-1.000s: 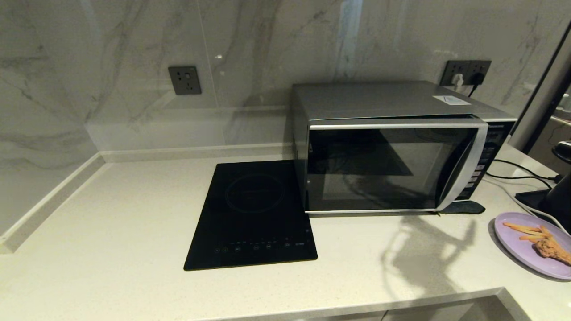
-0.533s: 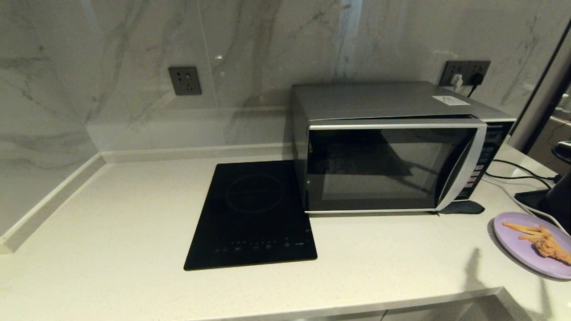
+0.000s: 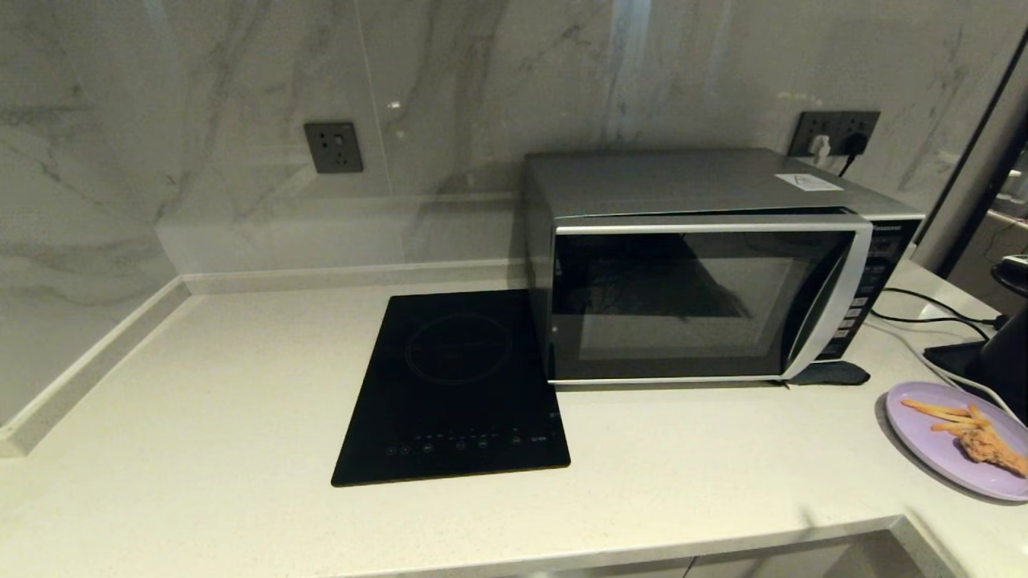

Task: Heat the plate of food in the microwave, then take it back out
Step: Open the microwave oven

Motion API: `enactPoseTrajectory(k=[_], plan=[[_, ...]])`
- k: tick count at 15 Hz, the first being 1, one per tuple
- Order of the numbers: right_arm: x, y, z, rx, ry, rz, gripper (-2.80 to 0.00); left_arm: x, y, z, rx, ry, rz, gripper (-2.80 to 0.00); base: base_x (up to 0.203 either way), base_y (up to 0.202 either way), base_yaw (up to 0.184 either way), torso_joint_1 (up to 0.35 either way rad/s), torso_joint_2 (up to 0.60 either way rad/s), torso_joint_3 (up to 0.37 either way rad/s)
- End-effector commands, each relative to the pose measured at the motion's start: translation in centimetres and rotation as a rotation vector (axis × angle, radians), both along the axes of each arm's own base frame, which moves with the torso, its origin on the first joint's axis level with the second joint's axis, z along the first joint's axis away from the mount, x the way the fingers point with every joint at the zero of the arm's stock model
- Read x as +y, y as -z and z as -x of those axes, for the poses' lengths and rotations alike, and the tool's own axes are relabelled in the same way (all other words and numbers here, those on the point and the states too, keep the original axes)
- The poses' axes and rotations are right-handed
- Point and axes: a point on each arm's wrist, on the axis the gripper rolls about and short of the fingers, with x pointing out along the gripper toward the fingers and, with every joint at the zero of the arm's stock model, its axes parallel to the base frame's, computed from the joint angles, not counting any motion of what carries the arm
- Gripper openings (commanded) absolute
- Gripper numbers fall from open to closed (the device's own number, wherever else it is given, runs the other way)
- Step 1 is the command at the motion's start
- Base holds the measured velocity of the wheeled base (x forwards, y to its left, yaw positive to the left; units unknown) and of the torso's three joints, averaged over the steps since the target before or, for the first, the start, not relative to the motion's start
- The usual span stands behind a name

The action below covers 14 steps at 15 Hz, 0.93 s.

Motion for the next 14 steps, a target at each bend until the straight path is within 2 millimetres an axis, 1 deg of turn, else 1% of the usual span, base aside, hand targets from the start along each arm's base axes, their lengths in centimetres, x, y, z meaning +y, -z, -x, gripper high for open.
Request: enactPoseTrajectory(k=[1, 2, 3, 4, 5, 6, 7, 8, 10, 12, 13, 14], plan=[[2.5, -0.5, -8.7, 0.175, -0.051, -0.184, 0.0, 0.0, 0.0, 0.0, 0.001, -0.001, 0.001, -2.8, 0.0, 0.0, 0.0, 0.0, 0.0, 0.0], [3.4, 0.3, -11.8, 0.259, -0.053, -0.259, 0.0, 0.0, 0.0, 0.0, 0.001, -0.001, 0.001, -2.8, 0.0, 0.0, 0.0, 0.0, 0.0, 0.0], [4.0, 1.3, -14.4, 0.346, -0.035, -0.322, 0.0, 0.0, 0.0, 0.0, 0.001, -0.001, 0.001, -2.8, 0.0, 0.0, 0.0, 0.0, 0.0, 0.0], [4.2, 2.5, -16.8, 0.425, -0.001, -0.369, 0.0, 0.0, 0.0, 0.0, 0.001, -0.001, 0.001, -2.8, 0.0, 0.0, 0.0, 0.0, 0.0, 0.0], [4.0, 3.3, -18.5, 0.473, 0.04, -0.401, 0.0, 0.0, 0.0, 0.0, 0.001, -0.001, 0.001, -2.8, 0.0, 0.0, 0.0, 0.0, 0.0, 0.0], [3.8, 3.7, -19.6, 0.484, 0.065, -0.414, 0.0, 0.0, 0.0, 0.0, 0.001, -0.001, 0.001, -2.8, 0.0, 0.0, 0.0, 0.0, 0.0, 0.0], [3.9, 3.7, -20.6, 0.46, 0.064, -0.391, 0.0, 0.0, 0.0, 0.0, 0.001, -0.001, 0.001, -2.8, 0.0, 0.0, 0.0, 0.0, 0.0, 0.0], [3.8, 3.6, -21.2, 0.447, 0.068, -0.344, 0.0, 0.0, 0.0, 0.0, 0.001, -0.001, 0.001, -2.8, 0.0, 0.0, 0.0, 0.0, 0.0, 0.0], [3.5, 3.5, -21.7, 0.432, 0.074, -0.271, 0.0, 0.0, 0.0, 0.0, 0.001, -0.002, 0.001, -2.8, 0.0, 0.0, 0.0, 0.0, 0.0, 0.0], [3.4, 3.8, -22.7, 0.427, 0.084, -0.263, 0.0, 0.0, 0.0, 0.0, 0.001, -0.001, 0.001, -2.8, 0.0, 0.0, 0.0, 0.0, 0.0, 0.0], [3.4, 4.0, -23.2, 0.43, 0.087, -0.263, -2.8, 0.0, 0.0, 0.0, 0.001, -0.001, 0.001, -2.8, 0.0, 0.0, 0.0, 0.0, 0.0, 0.0], [3.5, 4.1, -23.6, 0.43, 0.085, -0.263, -2.8, 0.0, 0.0, 0.0, 0.001, -0.001, 0.001, -2.8, 0.0, 0.0, 0.0, 0.0, 0.0, 0.0]])
